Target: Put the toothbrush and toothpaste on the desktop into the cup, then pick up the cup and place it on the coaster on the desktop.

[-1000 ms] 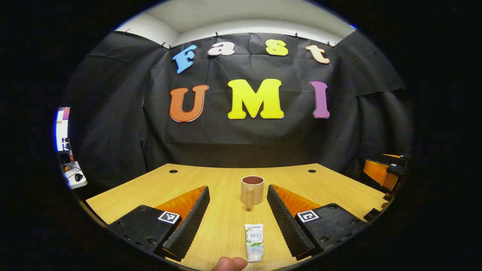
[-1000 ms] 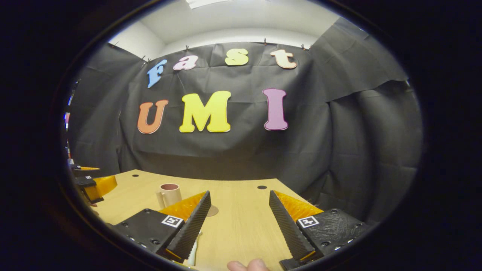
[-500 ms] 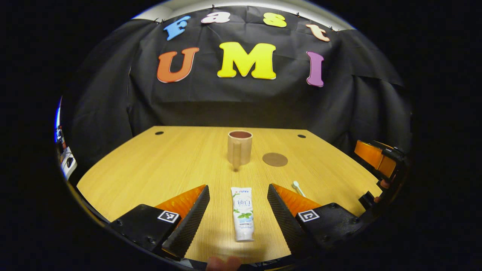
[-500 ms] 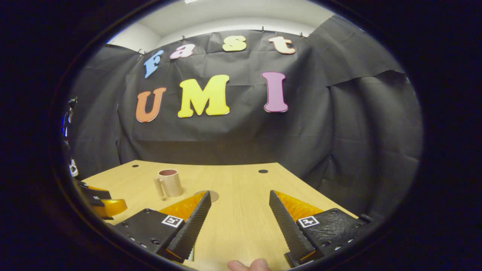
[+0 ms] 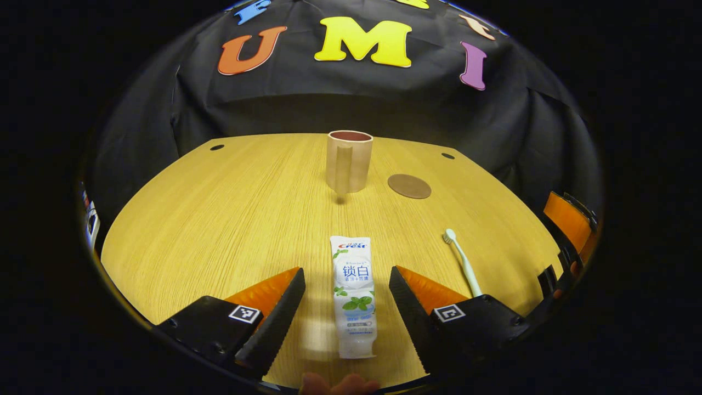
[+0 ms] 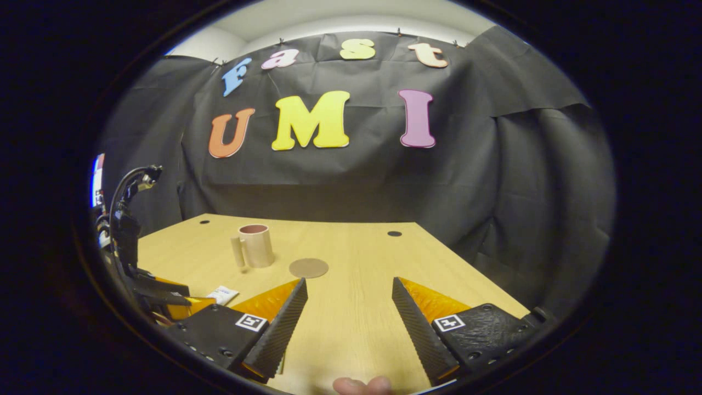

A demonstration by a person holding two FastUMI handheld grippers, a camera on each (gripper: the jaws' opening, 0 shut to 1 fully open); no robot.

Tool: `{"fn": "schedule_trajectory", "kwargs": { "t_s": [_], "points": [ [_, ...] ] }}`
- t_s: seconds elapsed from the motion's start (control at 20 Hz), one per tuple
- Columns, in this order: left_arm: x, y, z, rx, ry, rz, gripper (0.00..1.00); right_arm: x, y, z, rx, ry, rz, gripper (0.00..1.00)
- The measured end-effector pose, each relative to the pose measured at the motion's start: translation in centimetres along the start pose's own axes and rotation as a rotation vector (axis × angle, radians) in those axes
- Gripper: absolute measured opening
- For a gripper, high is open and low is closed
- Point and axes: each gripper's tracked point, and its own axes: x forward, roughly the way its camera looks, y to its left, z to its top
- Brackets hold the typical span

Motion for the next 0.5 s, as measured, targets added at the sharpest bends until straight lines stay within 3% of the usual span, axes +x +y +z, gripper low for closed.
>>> {"fn": "schedule_trajectory", "kwargs": {
  "t_s": [0.3,0.35,0.5],
  "points": [
    [1.6,0.1,-0.2,0.037,0.057,0.017,1.00,1.0,0.8,-0.5,-0.014,0.023,0.015,0.95],
    [1.8,0.3,-0.1,0.041,0.068,0.022,0.90,1.1,0.9,-0.5,-0.015,0.025,0.016,0.95],
    [2.4,1.2,0.2,0.060,0.076,0.035,0.80,1.2,1.2,-0.7,-0.010,0.032,0.020,0.95]
  ]
}}
